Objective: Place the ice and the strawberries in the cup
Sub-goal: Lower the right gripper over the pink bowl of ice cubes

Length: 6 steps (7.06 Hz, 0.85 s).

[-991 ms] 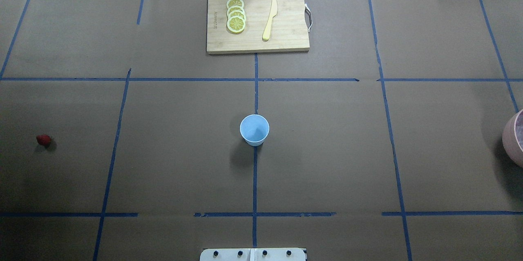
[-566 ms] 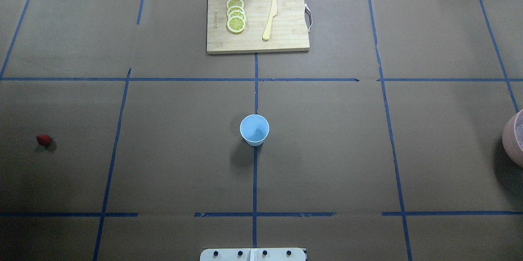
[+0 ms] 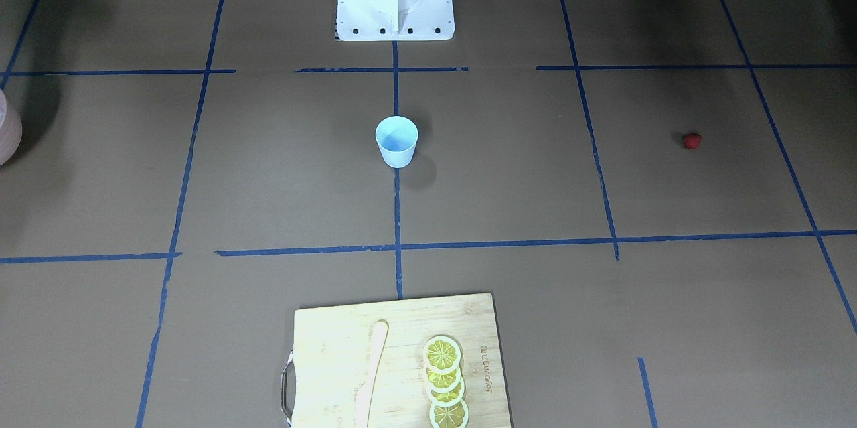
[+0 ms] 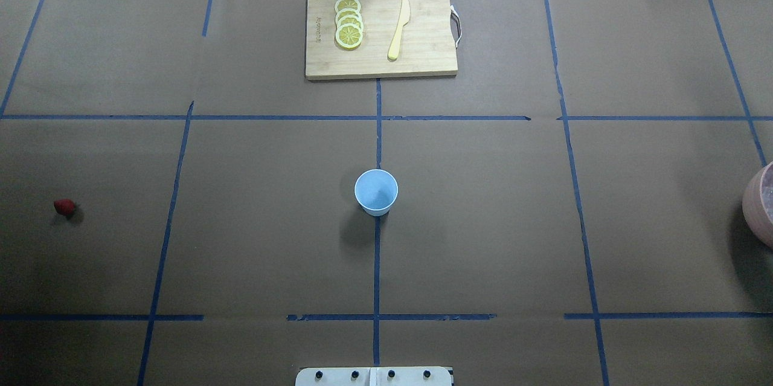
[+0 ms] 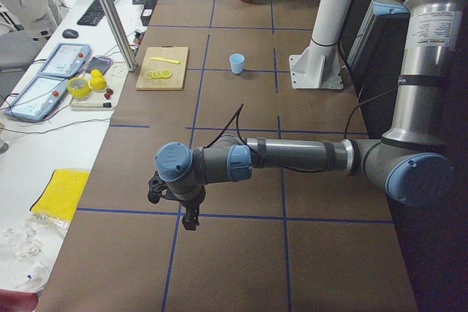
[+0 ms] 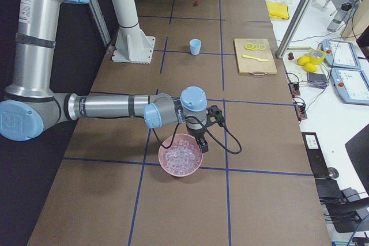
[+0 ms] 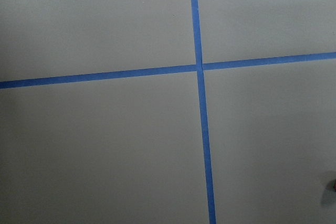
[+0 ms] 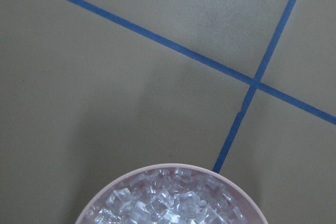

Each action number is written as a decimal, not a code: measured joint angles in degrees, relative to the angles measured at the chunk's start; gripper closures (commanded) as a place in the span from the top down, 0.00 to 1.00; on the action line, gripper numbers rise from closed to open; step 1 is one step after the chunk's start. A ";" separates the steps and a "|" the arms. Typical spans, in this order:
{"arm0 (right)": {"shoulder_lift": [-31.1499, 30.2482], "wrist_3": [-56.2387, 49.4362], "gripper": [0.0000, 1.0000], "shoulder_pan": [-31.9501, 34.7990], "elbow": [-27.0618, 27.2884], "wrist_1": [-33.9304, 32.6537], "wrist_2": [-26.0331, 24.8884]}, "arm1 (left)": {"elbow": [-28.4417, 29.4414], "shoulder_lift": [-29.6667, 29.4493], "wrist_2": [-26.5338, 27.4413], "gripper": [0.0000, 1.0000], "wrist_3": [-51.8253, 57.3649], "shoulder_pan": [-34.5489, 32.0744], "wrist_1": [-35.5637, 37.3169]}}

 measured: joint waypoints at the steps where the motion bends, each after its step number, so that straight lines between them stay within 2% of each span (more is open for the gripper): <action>1: -1.00 -0.67 0.99 -1.05 -0.20 1.23 -0.46 | -0.01 0.00 0.00 1.00 0.02 0.00 0.00; 6: -0.91 -0.18 0.99 -5.13 -3.64 2.20 -0.78 | -0.05 0.00 0.00 1.00 0.14 0.00 0.00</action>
